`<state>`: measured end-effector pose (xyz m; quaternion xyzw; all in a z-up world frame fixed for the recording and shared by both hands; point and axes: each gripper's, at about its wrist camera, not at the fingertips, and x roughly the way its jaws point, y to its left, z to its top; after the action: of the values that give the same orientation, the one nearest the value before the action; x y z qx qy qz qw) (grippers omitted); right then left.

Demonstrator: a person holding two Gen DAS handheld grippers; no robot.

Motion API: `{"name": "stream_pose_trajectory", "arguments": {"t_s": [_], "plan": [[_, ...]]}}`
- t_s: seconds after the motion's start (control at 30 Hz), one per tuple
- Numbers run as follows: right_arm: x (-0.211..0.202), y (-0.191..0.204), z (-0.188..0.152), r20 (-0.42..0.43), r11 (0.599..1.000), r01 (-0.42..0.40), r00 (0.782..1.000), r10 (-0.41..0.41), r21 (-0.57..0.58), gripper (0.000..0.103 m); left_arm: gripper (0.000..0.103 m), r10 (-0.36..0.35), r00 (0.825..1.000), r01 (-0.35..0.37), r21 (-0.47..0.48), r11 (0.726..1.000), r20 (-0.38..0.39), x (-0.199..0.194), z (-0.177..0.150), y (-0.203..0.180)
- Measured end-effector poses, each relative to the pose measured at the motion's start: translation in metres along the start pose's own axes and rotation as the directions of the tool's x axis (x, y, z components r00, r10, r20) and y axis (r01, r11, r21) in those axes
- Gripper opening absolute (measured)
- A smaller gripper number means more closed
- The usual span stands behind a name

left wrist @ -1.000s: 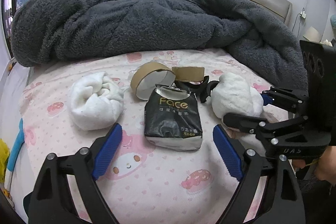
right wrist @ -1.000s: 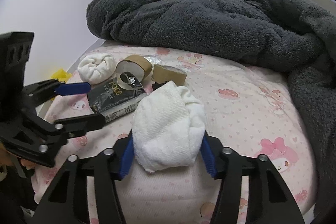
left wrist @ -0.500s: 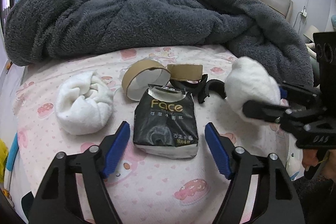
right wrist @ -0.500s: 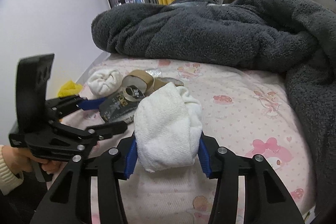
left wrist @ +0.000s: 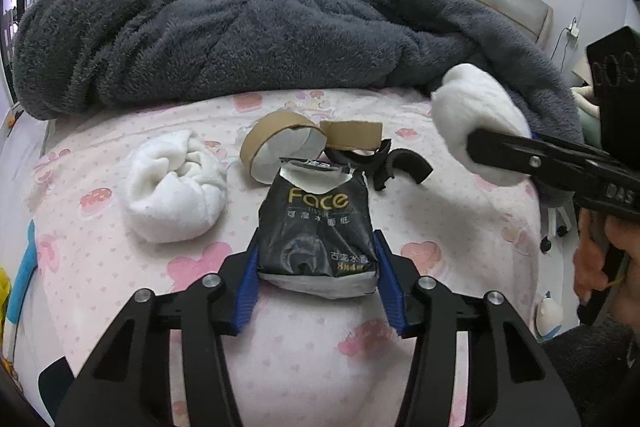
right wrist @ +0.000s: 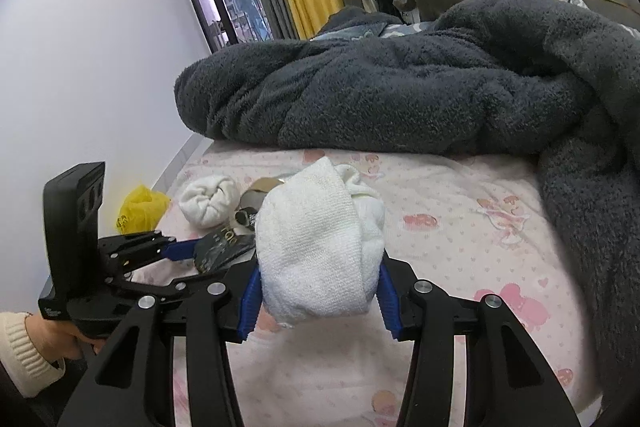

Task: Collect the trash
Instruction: 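Grasp the white tissue wad with the right gripper while the left gripper grasps the black Face tissue pack, then carry both items over the green bin and open both grippers to drop them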

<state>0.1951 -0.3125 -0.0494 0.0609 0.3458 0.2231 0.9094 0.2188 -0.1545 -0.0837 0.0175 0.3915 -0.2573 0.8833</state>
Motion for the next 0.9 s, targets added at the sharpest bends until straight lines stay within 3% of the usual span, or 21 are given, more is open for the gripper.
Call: {"name": "stream_pose_trajectory", "arguments": {"t_s": [0.4,0.9], "plan": [[0.019,0.041,0.019,0.001,0.999,-0.028,1.000,0.028,-0.036,0.049,0.054,-0.022,0.996,0.026,-0.040,0.999,0.085,-0.057,-0.004,0.025],[0.056,0.115,0.032,-0.029,0.990,-0.089,0.996,0.086,-0.109,0.049,0.054,0.135,0.980,-0.108,-0.184,0.977,0.143,-0.113,-0.023,0.097]]}}
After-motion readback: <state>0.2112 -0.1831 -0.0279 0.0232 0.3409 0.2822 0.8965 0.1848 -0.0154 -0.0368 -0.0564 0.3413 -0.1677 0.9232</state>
